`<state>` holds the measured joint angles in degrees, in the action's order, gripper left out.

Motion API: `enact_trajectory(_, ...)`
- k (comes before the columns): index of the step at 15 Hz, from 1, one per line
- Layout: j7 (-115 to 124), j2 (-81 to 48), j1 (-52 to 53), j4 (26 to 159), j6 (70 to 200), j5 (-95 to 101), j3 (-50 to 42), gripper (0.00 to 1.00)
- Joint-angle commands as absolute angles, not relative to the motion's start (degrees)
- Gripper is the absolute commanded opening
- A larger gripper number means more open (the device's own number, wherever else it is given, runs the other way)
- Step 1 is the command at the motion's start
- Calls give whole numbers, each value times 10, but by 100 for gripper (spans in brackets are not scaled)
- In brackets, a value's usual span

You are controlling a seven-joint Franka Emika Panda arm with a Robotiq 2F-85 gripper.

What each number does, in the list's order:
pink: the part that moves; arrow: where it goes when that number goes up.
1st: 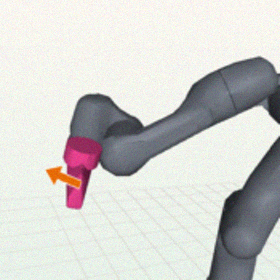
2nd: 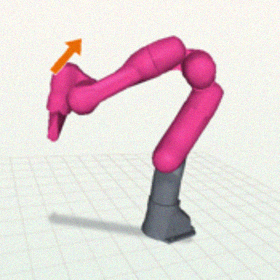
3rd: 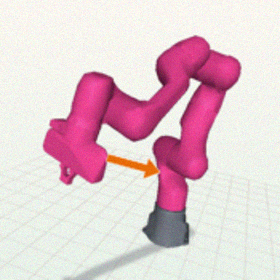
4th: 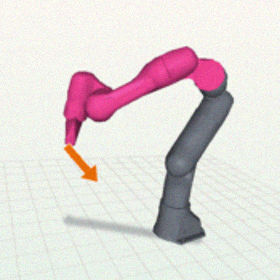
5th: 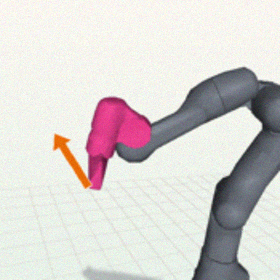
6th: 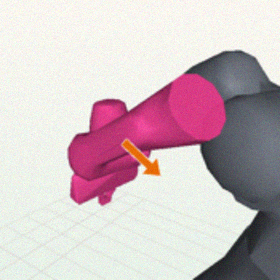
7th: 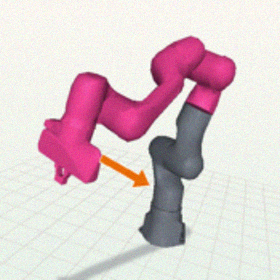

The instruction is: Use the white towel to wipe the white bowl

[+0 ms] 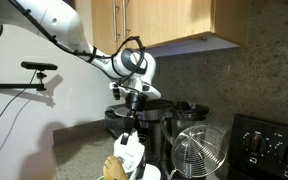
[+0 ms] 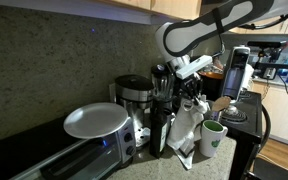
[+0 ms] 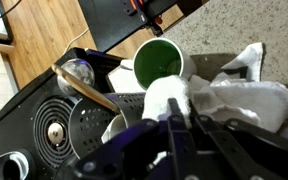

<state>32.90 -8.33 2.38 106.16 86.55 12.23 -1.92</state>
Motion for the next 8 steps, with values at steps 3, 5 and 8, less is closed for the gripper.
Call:
enact_trajectory(3,292,-3,53,1147,869,107,25,3)
enact_trajectory(5,282,21,69,1175,863,97,48,3)
enact_trajectory(8,270,58,94,1213,861,66,83,3)
